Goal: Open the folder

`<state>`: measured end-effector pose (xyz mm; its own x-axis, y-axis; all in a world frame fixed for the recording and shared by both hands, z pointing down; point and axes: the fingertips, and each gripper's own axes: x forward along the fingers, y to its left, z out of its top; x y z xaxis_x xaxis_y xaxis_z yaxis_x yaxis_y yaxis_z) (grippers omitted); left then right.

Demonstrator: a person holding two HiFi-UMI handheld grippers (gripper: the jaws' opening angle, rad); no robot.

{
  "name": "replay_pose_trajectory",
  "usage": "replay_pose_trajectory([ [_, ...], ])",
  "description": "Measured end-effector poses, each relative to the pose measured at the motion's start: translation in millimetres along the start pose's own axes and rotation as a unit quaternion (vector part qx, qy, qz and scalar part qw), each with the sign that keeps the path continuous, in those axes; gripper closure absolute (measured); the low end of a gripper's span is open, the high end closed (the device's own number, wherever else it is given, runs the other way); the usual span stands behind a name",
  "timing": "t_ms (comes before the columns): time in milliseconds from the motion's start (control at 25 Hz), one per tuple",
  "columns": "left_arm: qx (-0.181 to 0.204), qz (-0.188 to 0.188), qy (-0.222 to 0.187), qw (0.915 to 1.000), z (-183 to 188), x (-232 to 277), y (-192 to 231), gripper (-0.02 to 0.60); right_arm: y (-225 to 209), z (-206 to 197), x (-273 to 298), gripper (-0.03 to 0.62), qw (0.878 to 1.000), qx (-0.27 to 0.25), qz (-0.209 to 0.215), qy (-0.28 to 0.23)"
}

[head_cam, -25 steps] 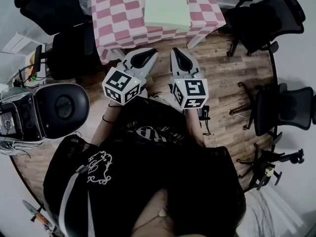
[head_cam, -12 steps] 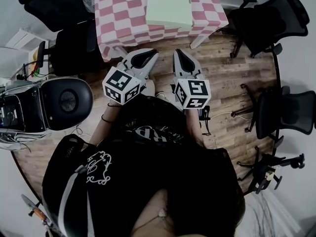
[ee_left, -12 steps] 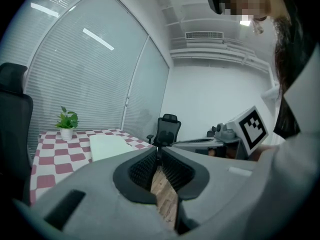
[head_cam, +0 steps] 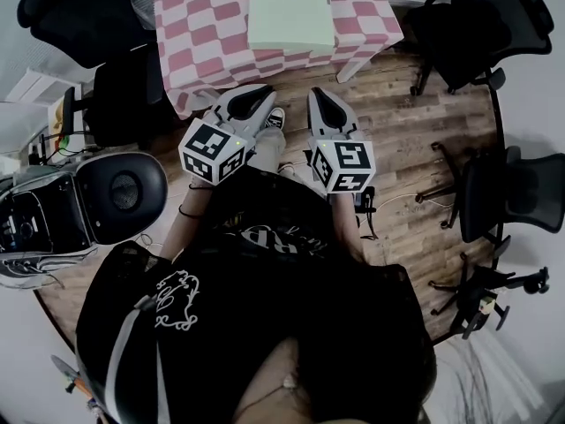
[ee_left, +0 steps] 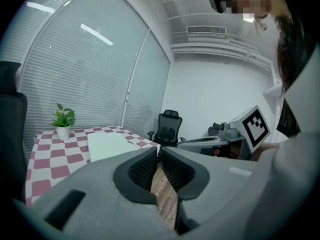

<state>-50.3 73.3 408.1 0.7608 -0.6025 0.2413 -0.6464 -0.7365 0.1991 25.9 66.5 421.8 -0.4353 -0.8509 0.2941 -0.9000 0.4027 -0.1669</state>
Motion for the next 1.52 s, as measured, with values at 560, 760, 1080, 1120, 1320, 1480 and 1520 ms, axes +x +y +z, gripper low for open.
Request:
replay_pose_trajectory([
  [560, 0.048, -0.027, 0.061, 0.9966, 10.6, 110.3, 68.0, 0.558, -97.1, 3.6, 77.8, 0.574, 0.997, 0.029, -0.044, 0.051],
  [760, 0.050, -0.033, 0.079, 0.9951, 10.2, 136.8, 98.7, 0.558, -124.4, -4.8, 105.7, 0.574, 0.994, 0.069, -0.054, 0.067],
  [1080, 0.088, -0.070, 0.124, 0.9858, -2.9, 172.5, 134.3, 0.536, -167.6, -10.6, 137.3, 0.574, 0.985, 0.114, -0.092, 0.086],
  [1120, 0.095, -0.078, 0.132, 0.9835, -6.2, 176.9, 136.1, 0.519, -171.5, -10.0, 139.8, 0.574, 0.984, 0.120, -0.095, 0.086],
  [1320, 0.123, -0.124, 0.170, 0.9698, -28.0, 195.9, 140.3, 0.409, -185.2, -14.0, 151.6, 0.574, 0.979, 0.156, -0.103, 0.084],
  [1480, 0.178, -0.137, 0.209, 0.9519, -46.0, 204.5, 141.1, 0.360, -187.9, -31.0, 156.3, 0.573, 0.969, 0.208, -0.091, 0.094],
  [1520, 0.200, -0.138, 0.220, 0.9448, -51.1, 207.2, 142.5, 0.351, -189.1, -34.0, 157.4, 0.572, 0.968, 0.217, -0.089, 0.094],
])
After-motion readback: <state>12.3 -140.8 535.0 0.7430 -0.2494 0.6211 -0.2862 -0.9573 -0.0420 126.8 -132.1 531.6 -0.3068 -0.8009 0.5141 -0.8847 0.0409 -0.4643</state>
